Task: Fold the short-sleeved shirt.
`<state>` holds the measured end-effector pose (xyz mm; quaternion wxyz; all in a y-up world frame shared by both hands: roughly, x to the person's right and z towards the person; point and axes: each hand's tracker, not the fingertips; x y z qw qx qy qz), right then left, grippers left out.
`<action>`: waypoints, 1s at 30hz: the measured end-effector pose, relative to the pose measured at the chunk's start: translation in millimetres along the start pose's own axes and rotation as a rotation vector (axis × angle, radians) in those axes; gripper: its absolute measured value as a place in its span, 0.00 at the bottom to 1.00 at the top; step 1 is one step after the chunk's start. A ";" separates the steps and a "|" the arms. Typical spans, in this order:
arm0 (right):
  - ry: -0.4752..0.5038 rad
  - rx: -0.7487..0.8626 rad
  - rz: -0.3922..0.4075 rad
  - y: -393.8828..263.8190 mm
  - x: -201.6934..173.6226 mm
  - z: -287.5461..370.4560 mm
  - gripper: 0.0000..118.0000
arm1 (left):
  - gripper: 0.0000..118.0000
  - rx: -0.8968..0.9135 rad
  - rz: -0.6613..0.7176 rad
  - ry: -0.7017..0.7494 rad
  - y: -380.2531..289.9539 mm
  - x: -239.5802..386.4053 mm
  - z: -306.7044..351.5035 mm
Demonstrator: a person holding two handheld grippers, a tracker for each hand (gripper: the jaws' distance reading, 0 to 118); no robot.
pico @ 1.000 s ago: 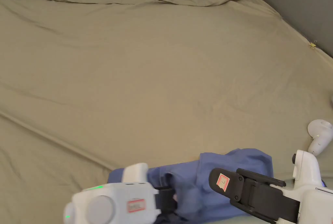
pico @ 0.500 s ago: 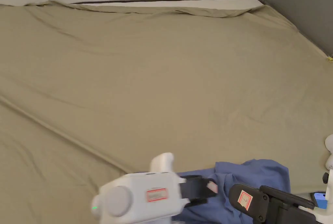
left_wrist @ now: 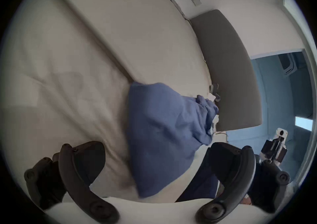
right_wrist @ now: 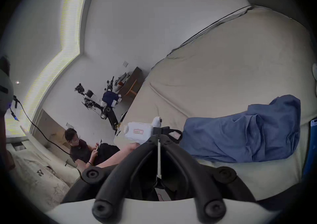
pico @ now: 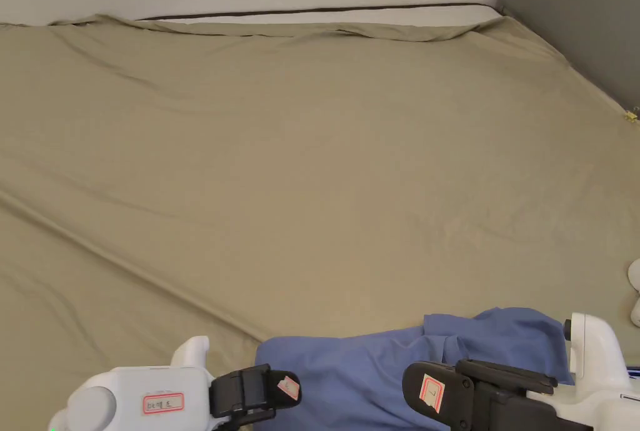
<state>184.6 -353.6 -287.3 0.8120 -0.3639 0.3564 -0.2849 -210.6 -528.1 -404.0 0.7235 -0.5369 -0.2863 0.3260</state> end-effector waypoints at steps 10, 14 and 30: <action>-0.011 -0.006 -0.012 0.5 -1.9 -1.6 0.04 | 0.54 -0.001 0.020 -0.019 -6.6 18.1 -24.0; -0.024 -0.006 -0.005 0.8 -5.7 0.4 0.04 | 0.08 0.013 0.124 -0.100 -15.3 6.0 -10.7; -0.106 -0.013 -0.032 4.2 -15.7 -16.1 0.04 | 0.08 0.331 0.088 0.286 -40.3 5.5 224.3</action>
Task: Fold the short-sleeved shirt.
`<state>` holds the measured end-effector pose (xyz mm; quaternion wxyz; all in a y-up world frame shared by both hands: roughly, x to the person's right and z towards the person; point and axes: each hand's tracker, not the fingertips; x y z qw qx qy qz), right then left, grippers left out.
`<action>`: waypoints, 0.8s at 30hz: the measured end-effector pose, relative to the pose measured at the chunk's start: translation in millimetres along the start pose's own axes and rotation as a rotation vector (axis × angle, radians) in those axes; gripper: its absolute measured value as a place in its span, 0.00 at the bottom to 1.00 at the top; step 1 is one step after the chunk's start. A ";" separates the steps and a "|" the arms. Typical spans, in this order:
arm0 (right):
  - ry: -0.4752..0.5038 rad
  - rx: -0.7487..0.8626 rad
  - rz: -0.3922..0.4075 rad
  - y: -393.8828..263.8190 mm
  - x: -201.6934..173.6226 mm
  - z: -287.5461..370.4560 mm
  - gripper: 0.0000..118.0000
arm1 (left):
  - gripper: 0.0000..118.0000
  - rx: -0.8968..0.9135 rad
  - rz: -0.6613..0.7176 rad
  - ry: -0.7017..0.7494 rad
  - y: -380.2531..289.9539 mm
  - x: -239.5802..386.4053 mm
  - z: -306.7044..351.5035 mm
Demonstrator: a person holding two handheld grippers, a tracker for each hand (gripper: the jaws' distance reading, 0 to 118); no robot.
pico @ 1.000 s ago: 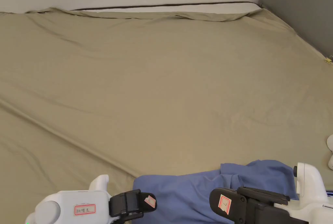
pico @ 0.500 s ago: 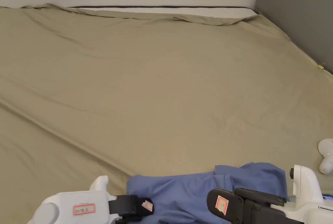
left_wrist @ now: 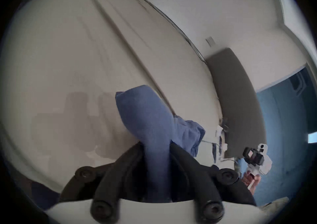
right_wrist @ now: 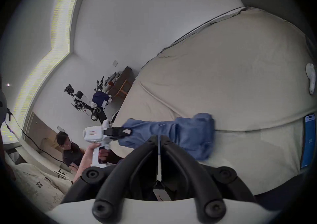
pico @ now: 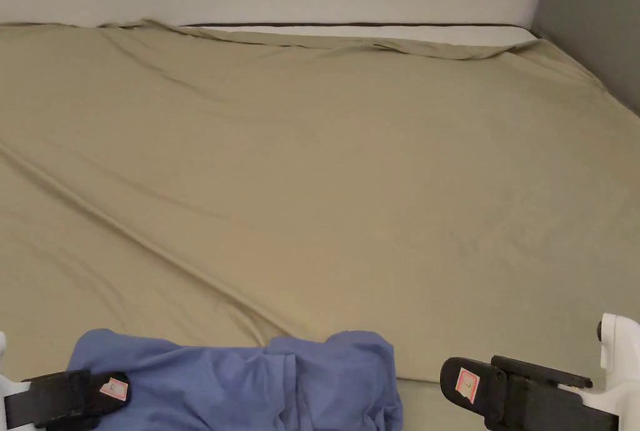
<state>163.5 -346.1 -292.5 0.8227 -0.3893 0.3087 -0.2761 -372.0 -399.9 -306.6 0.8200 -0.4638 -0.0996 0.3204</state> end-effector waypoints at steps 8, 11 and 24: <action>-0.050 -0.049 -0.007 -1.3 -0.3 -13.2 0.04 | 0.10 -0.059 -0.122 -0.002 -22.4 116.7 -75.2; -0.066 -0.055 -0.002 -2.8 2.5 -7.2 0.04 | 0.11 -0.153 -0.204 0.147 -37.7 148.1 -142.4; -0.121 -0.079 -0.055 -5.7 31.9 -0.8 0.04 | 1.00 -0.197 -0.345 -0.008 -101.9 198.6 -216.7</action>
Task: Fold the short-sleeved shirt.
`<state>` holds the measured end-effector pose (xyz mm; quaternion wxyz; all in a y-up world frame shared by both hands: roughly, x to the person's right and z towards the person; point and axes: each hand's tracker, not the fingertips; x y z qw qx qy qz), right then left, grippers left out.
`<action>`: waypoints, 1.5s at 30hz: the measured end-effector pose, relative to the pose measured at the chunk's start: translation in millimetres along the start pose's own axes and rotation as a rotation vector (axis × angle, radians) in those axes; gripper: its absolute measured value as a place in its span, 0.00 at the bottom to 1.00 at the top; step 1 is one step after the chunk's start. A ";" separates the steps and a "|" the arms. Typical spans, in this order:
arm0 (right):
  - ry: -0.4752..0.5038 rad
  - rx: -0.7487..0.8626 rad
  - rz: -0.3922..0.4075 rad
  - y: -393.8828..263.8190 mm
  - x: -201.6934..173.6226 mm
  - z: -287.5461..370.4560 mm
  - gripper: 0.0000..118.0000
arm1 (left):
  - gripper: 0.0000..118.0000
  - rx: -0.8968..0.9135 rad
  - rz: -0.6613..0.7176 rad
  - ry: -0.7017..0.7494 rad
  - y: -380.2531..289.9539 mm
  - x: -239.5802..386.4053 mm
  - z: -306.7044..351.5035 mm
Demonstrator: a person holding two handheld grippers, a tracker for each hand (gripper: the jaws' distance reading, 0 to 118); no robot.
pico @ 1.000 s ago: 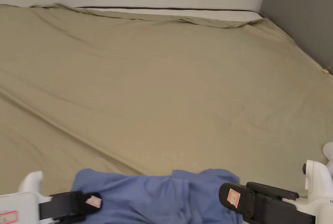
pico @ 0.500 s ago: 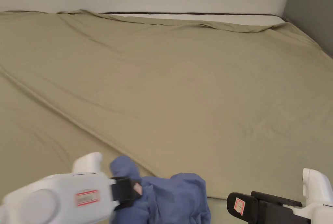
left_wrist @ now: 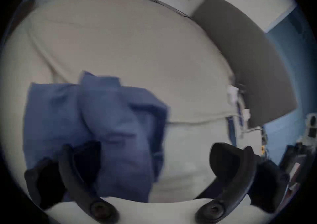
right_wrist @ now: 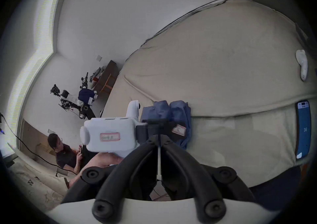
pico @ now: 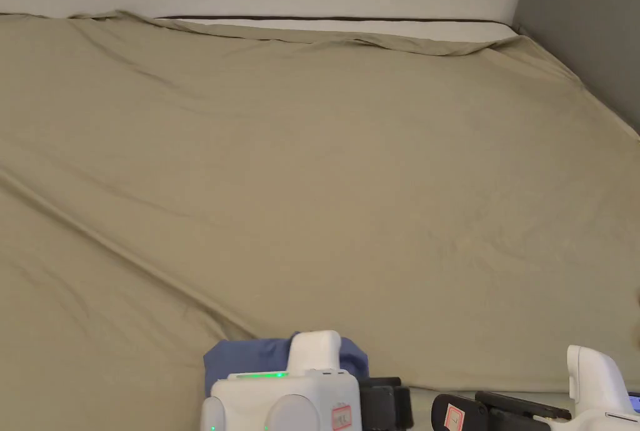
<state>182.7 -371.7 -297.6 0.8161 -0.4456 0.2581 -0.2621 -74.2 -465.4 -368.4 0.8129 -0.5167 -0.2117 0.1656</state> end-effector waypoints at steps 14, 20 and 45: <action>0.096 0.098 0.025 13.6 -14.3 12.5 0.04 | 0.09 0.182 0.183 -0.028 17.8 -92.4 111.7; 0.111 0.061 0.043 14.4 -25.4 -10.6 0.04 | 0.08 0.097 0.113 -0.195 14.7 -73.2 62.1; -0.031 -0.406 -0.146 25.2 78.8 -188.6 0.04 | 0.08 0.150 0.238 -0.161 -19.1 -180.9 131.8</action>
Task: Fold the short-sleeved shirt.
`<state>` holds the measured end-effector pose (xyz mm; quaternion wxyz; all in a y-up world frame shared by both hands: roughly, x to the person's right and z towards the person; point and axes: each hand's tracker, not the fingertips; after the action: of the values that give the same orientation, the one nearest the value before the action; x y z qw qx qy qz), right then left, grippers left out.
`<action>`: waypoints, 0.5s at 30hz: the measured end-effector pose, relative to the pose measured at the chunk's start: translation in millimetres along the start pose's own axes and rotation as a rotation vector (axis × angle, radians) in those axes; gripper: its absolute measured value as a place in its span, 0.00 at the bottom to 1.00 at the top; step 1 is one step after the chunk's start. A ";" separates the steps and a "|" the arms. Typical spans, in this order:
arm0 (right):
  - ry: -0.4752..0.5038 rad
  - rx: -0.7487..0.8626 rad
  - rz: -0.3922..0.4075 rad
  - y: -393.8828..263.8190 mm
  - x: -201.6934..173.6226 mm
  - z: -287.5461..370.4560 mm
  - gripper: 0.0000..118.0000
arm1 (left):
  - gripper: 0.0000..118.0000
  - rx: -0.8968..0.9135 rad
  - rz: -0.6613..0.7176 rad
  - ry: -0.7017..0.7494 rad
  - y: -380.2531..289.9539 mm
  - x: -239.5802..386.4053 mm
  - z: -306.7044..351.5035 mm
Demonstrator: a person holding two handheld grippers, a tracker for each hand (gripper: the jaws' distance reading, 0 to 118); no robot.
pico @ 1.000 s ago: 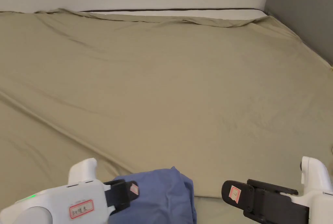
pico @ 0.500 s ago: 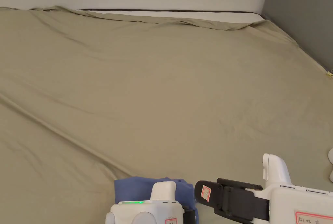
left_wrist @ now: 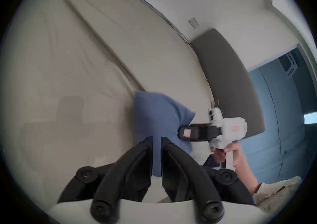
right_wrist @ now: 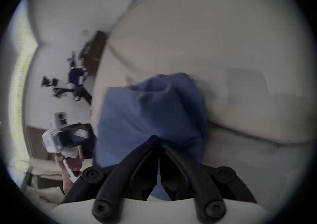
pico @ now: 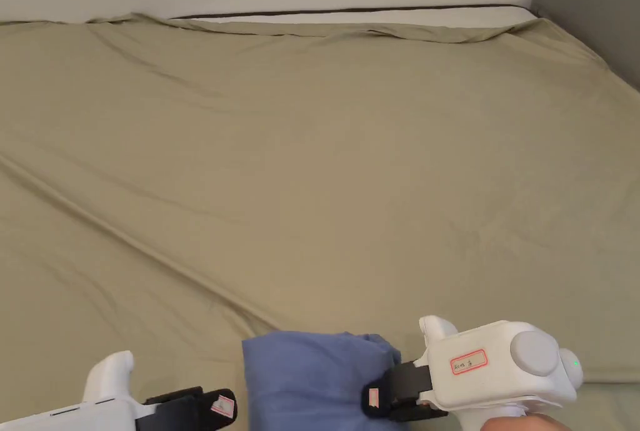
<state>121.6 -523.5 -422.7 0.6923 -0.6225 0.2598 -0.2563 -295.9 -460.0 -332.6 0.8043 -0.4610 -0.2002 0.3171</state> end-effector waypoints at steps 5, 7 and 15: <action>0.149 0.007 -0.163 2.2 28.5 3.4 0.04 | 0.76 0.008 0.014 0.008 5.1 0.7 -32.5; 0.140 0.013 -0.129 1.9 24.7 2.2 0.04 | 1.00 -0.029 -0.026 0.005 5.0 7.2 -51.5; 0.158 0.023 -0.151 -0.5 29.2 0.8 0.04 | 0.85 -0.222 -0.136 0.140 -3.7 37.8 -121.9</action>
<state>143.5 -542.8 -423.3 0.6557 -0.6101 0.2629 -0.3589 -192.7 -510.1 -388.6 0.7799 -0.5537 -0.2081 0.2048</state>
